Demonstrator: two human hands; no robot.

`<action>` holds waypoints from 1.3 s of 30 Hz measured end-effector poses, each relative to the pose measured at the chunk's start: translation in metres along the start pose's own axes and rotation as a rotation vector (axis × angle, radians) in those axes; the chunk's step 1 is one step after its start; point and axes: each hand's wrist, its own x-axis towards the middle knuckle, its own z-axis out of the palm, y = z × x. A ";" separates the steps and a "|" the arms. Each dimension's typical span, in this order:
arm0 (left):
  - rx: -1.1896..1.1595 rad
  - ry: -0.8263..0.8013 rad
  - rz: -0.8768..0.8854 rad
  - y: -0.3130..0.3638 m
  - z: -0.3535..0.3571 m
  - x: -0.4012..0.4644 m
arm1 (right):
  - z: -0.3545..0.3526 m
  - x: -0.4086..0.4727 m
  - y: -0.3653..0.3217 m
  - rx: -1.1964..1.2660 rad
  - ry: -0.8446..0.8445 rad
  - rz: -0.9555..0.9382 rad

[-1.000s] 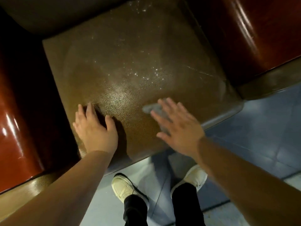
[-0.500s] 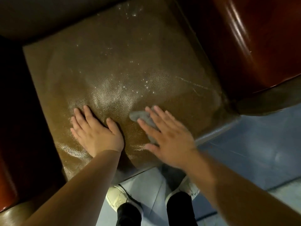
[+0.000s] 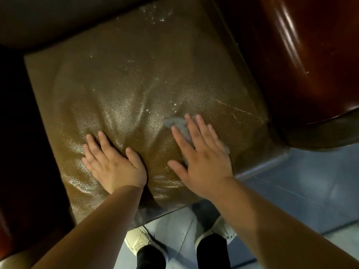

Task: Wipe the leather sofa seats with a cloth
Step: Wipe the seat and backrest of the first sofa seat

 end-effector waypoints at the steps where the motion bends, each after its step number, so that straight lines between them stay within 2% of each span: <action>1: -0.004 0.000 0.003 0.000 0.000 -0.001 | -0.001 0.001 0.013 -0.026 -0.018 -0.076; 3: -0.009 0.005 0.009 -0.001 0.001 -0.001 | -0.007 0.015 0.048 -0.102 -0.009 -0.075; 5: -0.009 0.008 0.005 -0.001 0.002 0.000 | -0.021 0.032 0.085 -0.056 0.036 0.200; 7: -0.005 0.015 0.007 -0.002 0.003 0.000 | -0.033 0.044 0.102 0.129 0.062 0.471; 9: -0.002 0.023 0.011 -0.002 0.004 0.000 | -0.033 0.050 0.082 0.155 0.096 0.540; 10: -0.003 0.023 0.011 -0.002 0.005 0.000 | -0.029 0.050 0.064 0.127 0.124 0.508; 12: -0.001 0.024 0.011 -0.002 0.005 0.000 | -0.019 0.044 0.020 0.095 0.165 0.318; 15: -0.004 0.018 0.004 -0.003 0.004 0.000 | 0.000 0.027 -0.032 0.026 0.022 -0.114; 17: -0.007 0.014 0.003 -0.003 0.004 0.000 | 0.003 0.027 -0.025 -0.020 -0.017 -0.295; 18: -0.008 0.011 0.005 -0.003 0.003 0.000 | 0.002 0.032 -0.012 -0.050 -0.007 -0.304; 20: -0.008 0.005 0.008 -0.003 0.003 0.000 | -0.009 0.047 0.018 -0.098 0.048 -0.151; 22: -0.009 0.002 0.012 -0.003 0.003 0.000 | -0.028 0.063 0.046 -0.037 0.054 0.139; 24: -0.011 0.002 0.019 -0.004 0.003 0.000 | -0.038 0.077 0.048 0.099 0.064 0.364; 25: -0.014 -0.001 0.021 -0.004 0.003 0.000 | -0.039 0.081 0.036 0.120 0.090 0.408; 27: -0.019 -0.013 0.019 -0.004 0.002 0.000 | -0.029 0.081 -0.004 0.084 0.122 0.322; 28: -0.021 -0.022 0.014 -0.004 0.002 0.001 | -0.021 0.075 -0.028 0.059 0.107 0.190; 30: -0.034 -0.041 -0.002 -0.004 -0.001 0.001 | -0.006 0.052 -0.068 0.001 -0.025 -0.106; 32: -0.041 -0.038 -0.009 -0.004 -0.003 0.001 | 0.002 0.039 -0.076 -0.081 -0.098 -0.319; 34: -0.027 -0.054 -0.006 -0.005 -0.007 0.002 | -0.001 0.048 -0.058 -0.136 -0.078 -0.415; 36: -0.035 -0.085 0.006 -0.006 -0.015 0.004 | -0.014 0.069 -0.029 -0.153 -0.002 -0.266; 39: -0.069 -0.154 0.008 -0.005 -0.028 0.007 | -0.042 0.101 0.019 0.040 0.030 0.195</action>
